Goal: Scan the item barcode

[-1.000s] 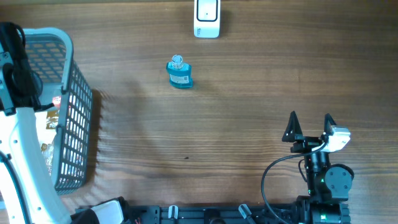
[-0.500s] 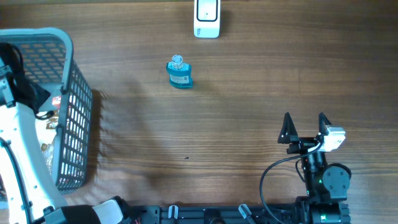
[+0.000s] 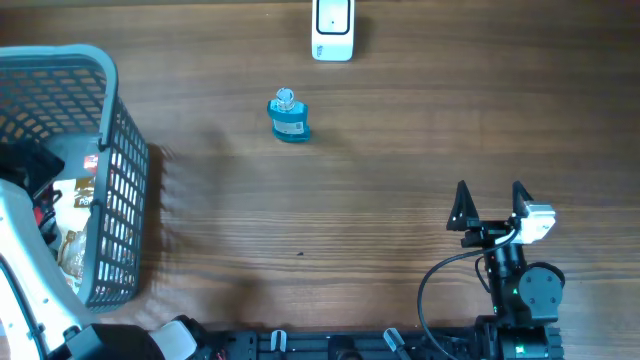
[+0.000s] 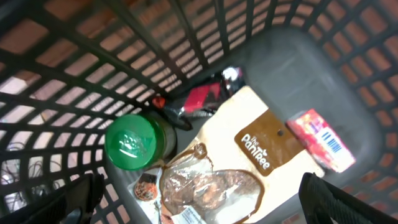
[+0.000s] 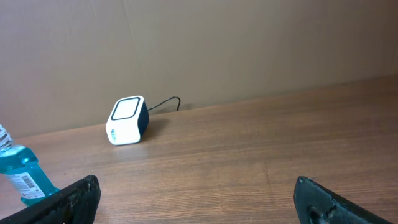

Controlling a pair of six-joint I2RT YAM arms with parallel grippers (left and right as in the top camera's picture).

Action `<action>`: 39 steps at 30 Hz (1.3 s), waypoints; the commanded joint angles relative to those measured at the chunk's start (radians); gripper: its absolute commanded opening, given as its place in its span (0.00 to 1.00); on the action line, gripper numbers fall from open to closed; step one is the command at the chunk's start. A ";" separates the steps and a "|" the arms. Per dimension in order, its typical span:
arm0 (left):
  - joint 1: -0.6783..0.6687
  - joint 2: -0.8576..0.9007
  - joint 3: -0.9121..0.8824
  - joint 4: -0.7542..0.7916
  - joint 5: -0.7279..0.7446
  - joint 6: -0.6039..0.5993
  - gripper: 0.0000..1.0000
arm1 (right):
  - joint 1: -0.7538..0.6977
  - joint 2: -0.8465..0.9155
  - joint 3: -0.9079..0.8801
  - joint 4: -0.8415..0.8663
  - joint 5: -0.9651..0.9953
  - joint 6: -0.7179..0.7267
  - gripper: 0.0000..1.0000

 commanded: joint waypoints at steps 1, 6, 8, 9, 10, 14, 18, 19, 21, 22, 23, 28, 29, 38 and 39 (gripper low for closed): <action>0.027 -0.011 -0.101 0.031 0.030 0.043 1.00 | 0.006 -0.005 -0.001 0.003 -0.010 -0.014 1.00; 0.058 -0.020 -0.172 0.063 0.031 0.061 1.00 | 0.006 -0.005 -0.001 0.003 -0.010 -0.015 1.00; 0.071 -0.021 -0.172 0.064 0.026 0.061 1.00 | 0.006 -0.005 -0.001 0.003 -0.010 -0.014 1.00; 0.080 -0.022 -0.172 0.063 0.021 0.061 1.00 | 0.006 -0.005 -0.001 0.003 -0.010 -0.014 1.00; 0.091 -0.022 -0.172 0.063 0.018 0.062 1.00 | 0.006 -0.005 -0.001 0.003 -0.010 -0.014 1.00; 0.153 -0.022 -0.172 0.055 -0.017 0.060 1.00 | 0.006 -0.005 -0.001 0.003 -0.010 -0.014 1.00; 0.210 -0.020 -0.172 0.063 -0.019 0.061 1.00 | 0.006 -0.005 -0.001 0.003 -0.010 -0.014 1.00; 0.226 -0.018 -0.172 0.071 -0.032 0.061 1.00 | 0.006 -0.005 -0.001 0.003 -0.010 -0.014 1.00; 0.243 -0.013 -0.172 0.082 -0.058 0.061 1.00 | 0.006 -0.005 -0.001 0.003 -0.010 -0.014 1.00; 0.249 -0.009 -0.172 0.084 -0.074 0.061 1.00 | 0.006 -0.005 -0.001 0.003 -0.010 -0.015 1.00; 0.253 -0.004 -0.172 0.083 -0.088 0.062 1.00 | 0.006 -0.005 -0.001 0.003 -0.010 -0.014 1.00; 0.254 0.046 -0.172 0.122 -0.076 0.120 1.00 | 0.006 -0.005 -0.001 0.003 -0.010 -0.014 1.00; 0.254 0.060 -0.172 0.132 -0.055 0.145 1.00 | 0.006 -0.005 -0.001 0.003 -0.010 -0.014 1.00; 0.253 0.132 -0.172 0.223 -0.042 0.274 1.00 | 0.006 -0.005 -0.001 0.003 -0.010 -0.015 1.00; 0.254 0.132 -0.172 0.235 -0.041 0.294 1.00 | 0.006 -0.005 -0.001 0.003 -0.010 -0.014 1.00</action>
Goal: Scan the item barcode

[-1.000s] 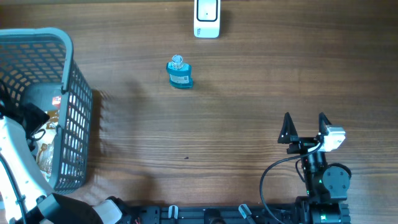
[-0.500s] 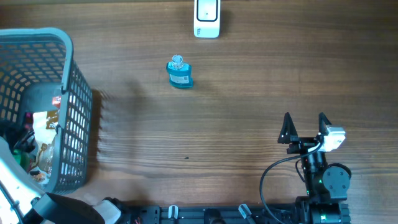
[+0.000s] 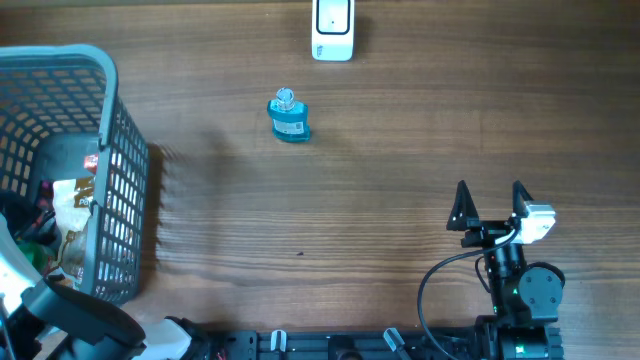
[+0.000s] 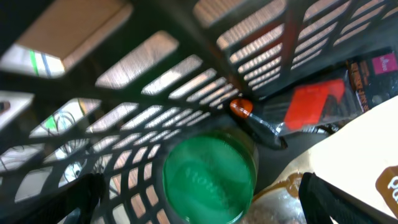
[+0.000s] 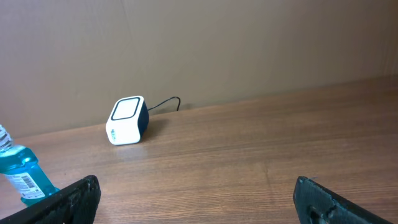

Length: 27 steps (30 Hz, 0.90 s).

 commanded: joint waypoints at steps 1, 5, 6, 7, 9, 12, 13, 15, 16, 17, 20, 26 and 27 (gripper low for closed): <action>0.006 0.007 -0.005 0.029 0.016 0.100 1.00 | 0.006 -0.005 -0.001 0.003 -0.010 -0.014 1.00; 0.006 0.011 -0.005 0.039 0.017 0.112 1.00 | 0.006 -0.005 -0.001 0.003 -0.010 -0.014 1.00; 0.006 0.016 -0.005 0.039 0.021 0.112 1.00 | 0.006 -0.005 -0.001 0.003 -0.010 -0.014 1.00; 0.006 0.023 -0.005 0.035 0.037 0.113 1.00 | 0.006 -0.005 -0.001 0.003 -0.010 -0.015 1.00; 0.006 0.034 -0.005 0.022 0.074 0.114 1.00 | 0.006 -0.005 -0.001 0.003 -0.010 -0.014 1.00; 0.006 0.043 -0.008 -0.001 0.134 0.152 1.00 | 0.006 -0.005 -0.001 0.003 -0.010 -0.014 1.00; 0.006 0.044 -0.011 -0.004 0.150 0.173 1.00 | 0.006 -0.005 -0.001 0.003 -0.010 -0.014 1.00; 0.006 0.044 -0.026 -0.010 0.184 0.203 1.00 | 0.006 -0.005 -0.001 0.003 -0.010 -0.014 1.00; 0.006 0.044 -0.031 -0.008 0.185 0.203 1.00 | 0.006 -0.005 -0.001 0.003 -0.010 -0.015 1.00; 0.006 0.044 -0.039 -0.006 0.185 0.209 1.00 | 0.006 -0.005 -0.001 0.003 -0.010 -0.014 1.00; 0.007 0.044 -0.050 -0.002 0.180 0.221 1.00 | 0.006 -0.005 -0.001 0.003 -0.010 -0.014 1.00; 0.011 0.045 -0.051 -0.019 0.158 0.220 1.00 | 0.006 -0.005 -0.001 0.003 -0.010 -0.014 1.00; 0.011 0.045 -0.051 -0.023 0.158 0.220 1.00 | 0.006 -0.005 -0.001 0.003 -0.010 -0.014 1.00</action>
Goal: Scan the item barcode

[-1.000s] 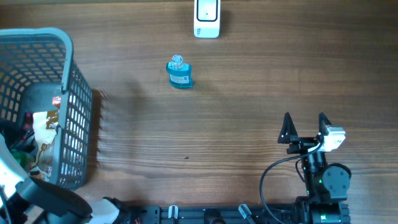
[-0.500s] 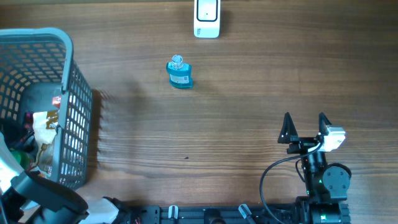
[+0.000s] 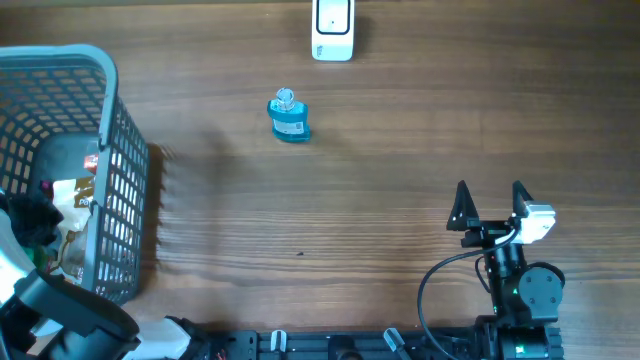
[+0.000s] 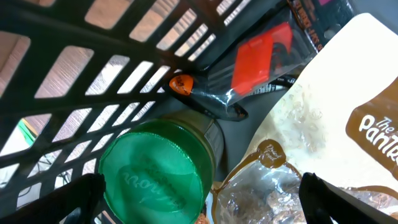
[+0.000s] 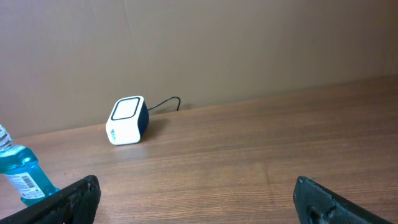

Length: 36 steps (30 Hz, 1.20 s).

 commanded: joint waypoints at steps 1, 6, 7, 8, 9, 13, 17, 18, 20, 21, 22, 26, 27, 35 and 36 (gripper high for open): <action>0.010 0.010 -0.012 -0.014 0.005 0.021 1.00 | 0.006 -0.005 -0.001 0.003 -0.010 -0.014 1.00; 0.011 0.010 -0.032 -0.009 -0.003 -0.010 1.00 | 0.006 -0.005 -0.001 0.003 -0.010 -0.014 1.00; 0.013 0.010 -0.043 -0.005 -0.003 -0.013 1.00 | 0.006 -0.005 -0.001 0.003 -0.010 -0.014 1.00; 0.015 0.010 -0.056 0.002 -0.003 -0.013 1.00 | 0.006 -0.005 -0.001 0.003 -0.010 -0.015 1.00; 0.018 0.010 -0.066 0.010 -0.003 -0.013 1.00 | 0.006 -0.005 -0.001 0.003 -0.010 -0.014 1.00; 0.026 0.010 -0.094 0.034 -0.050 -0.062 1.00 | 0.006 -0.005 -0.001 0.003 -0.010 -0.014 1.00; 0.033 0.010 -0.098 0.045 -0.116 -0.112 1.00 | 0.006 -0.005 -0.001 0.003 -0.010 -0.014 1.00; 0.033 0.010 -0.098 0.048 -0.116 -0.113 1.00 | 0.006 -0.005 -0.001 0.003 -0.010 -0.014 1.00; 0.033 0.010 -0.098 0.052 -0.117 -0.128 1.00 | 0.006 -0.005 -0.001 0.003 -0.010 -0.014 1.00; 0.033 0.010 -0.098 0.052 -0.116 -0.141 1.00 | 0.006 -0.005 -0.001 0.003 -0.010 -0.014 1.00; 0.032 0.010 -0.098 0.052 -0.116 -0.147 1.00 | 0.006 -0.005 -0.001 0.003 -0.010 -0.014 1.00; 0.032 0.010 -0.098 0.051 -0.117 -0.223 1.00 | 0.006 -0.005 -0.001 0.003 -0.010 -0.014 1.00; 0.032 0.010 -0.098 0.050 -0.121 -0.249 1.00 | 0.006 -0.005 -0.001 0.003 -0.010 -0.014 1.00; 0.032 0.003 -0.098 -0.034 -0.314 -0.477 1.00 | 0.006 -0.005 -0.001 0.003 -0.010 -0.014 1.00; 0.033 0.003 -0.098 -0.041 -0.327 -0.487 1.00 | 0.006 -0.005 -0.001 0.003 -0.010 -0.015 1.00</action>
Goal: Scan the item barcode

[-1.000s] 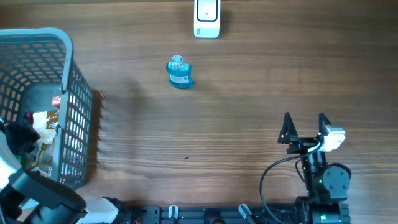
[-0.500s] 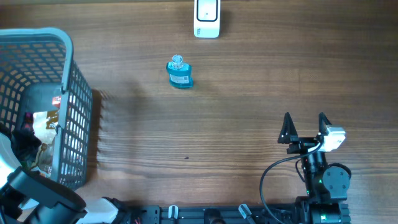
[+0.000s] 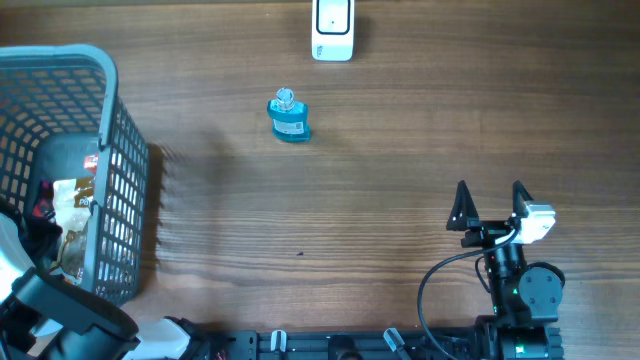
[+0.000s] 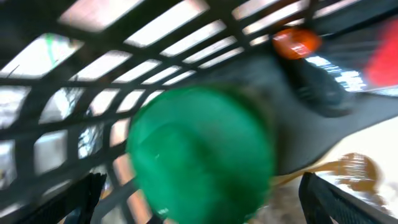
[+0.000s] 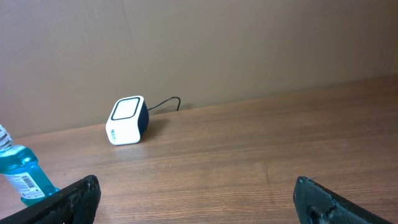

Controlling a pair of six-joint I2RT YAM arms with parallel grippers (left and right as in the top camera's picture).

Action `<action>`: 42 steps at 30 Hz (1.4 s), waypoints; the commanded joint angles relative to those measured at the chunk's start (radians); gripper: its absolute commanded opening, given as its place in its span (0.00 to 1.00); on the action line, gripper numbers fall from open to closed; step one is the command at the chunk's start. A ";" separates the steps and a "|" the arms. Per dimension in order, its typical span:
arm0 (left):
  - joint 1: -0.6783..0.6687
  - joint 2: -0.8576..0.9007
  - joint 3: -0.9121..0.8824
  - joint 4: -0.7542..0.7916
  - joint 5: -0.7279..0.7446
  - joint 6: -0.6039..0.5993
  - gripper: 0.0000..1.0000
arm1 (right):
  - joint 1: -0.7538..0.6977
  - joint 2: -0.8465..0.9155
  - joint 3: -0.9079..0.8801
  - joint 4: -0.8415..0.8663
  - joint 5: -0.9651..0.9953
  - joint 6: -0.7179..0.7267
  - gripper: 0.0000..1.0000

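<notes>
A green-lidded jar point(image 4: 202, 155) fills the left wrist view, blurred and very close, against the wall of the grey mesh basket point(image 3: 112, 90). My left gripper point(image 4: 199, 202) is open inside the basket, with one finger on each side of the lid. A black packet with a red label point(image 4: 379, 62) and an orange spot point(image 4: 297, 40) lie beyond the jar. The white barcode scanner point(image 3: 333, 30) stands at the far edge of the table. My right gripper point(image 3: 490, 200) is open and empty at the near right.
A blue mouthwash bottle point(image 3: 289, 117) stands on the table in front of the scanner; its barcode label point(image 5: 23, 181) shows in the right wrist view. A tan snack bag point(image 3: 75, 195) lies in the basket. The scanner's cable point(image 5: 165, 102) runs back to the wall.
My left gripper has moved closer to the green lid, which has gone from the lower left of the wrist view to its middle, larger and blurred. The right arm has not moved.
My left gripper first hung open above the basket's contents: jar, snack bag, pink box, black packet. Then it was lower, near the green lid by the basket wall. It stayed open over the jar, and now the lid is between its fingers. The right arm held still.
</notes>
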 commanded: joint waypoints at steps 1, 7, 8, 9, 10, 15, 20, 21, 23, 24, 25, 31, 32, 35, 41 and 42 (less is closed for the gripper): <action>0.008 0.002 -0.010 -0.022 -0.120 -0.125 1.00 | 0.006 -0.005 -0.001 0.003 -0.010 -0.014 1.00; 0.008 0.003 -0.010 0.040 -0.092 -0.125 1.00 | 0.006 -0.005 -0.001 0.003 -0.010 -0.014 1.00; 0.008 0.003 -0.010 0.049 -0.082 -0.126 1.00 | 0.006 -0.005 -0.001 0.003 -0.010 -0.014 1.00; 0.008 0.003 -0.010 0.058 -0.071 -0.125 1.00 | 0.006 -0.005 -0.001 0.003 -0.010 -0.015 1.00; 0.008 0.003 -0.010 0.064 -0.064 -0.125 1.00 | 0.006 -0.005 -0.001 0.003 -0.010 -0.014 1.00; 0.008 0.003 -0.010 0.097 -0.036 -0.126 1.00 | 0.006 -0.005 -0.001 0.003 -0.010 -0.014 1.00; 0.008 0.003 -0.019 0.116 -0.025 -0.126 1.00 | 0.006 -0.005 -0.001 0.003 -0.010 -0.014 1.00; 0.008 0.003 -0.027 0.124 -0.010 -0.126 1.00 | 0.006 -0.005 -0.001 0.003 -0.010 -0.014 1.00; 0.008 0.003 -0.057 0.153 0.017 -0.125 1.00 | 0.006 -0.005 -0.001 0.003 -0.010 -0.014 1.00; 0.007 0.003 -0.072 0.166 0.018 -0.126 1.00 | 0.006 -0.005 -0.001 0.003 -0.010 -0.014 1.00; 0.008 0.003 -0.091 0.176 0.020 -0.125 1.00 | 0.006 -0.005 -0.001 0.003 -0.010 -0.014 1.00; 0.008 0.003 -0.132 0.223 0.051 -0.125 1.00 | 0.006 -0.005 -0.001 0.003 -0.010 -0.014 1.00; 0.007 0.003 -0.132 0.224 0.055 -0.125 1.00 | 0.006 -0.005 -0.001 0.003 -0.010 -0.014 1.00; 0.008 0.003 -0.132 0.240 0.100 -0.124 1.00 | 0.006 -0.005 -0.001 0.003 -0.010 -0.014 1.00; 0.007 0.003 -0.132 0.241 0.125 -0.113 0.92 | 0.006 -0.005 -0.001 0.003 -0.010 -0.014 1.00; 0.007 0.003 -0.132 0.241 0.125 -0.113 0.85 | 0.006 -0.005 -0.001 0.003 -0.010 -0.014 1.00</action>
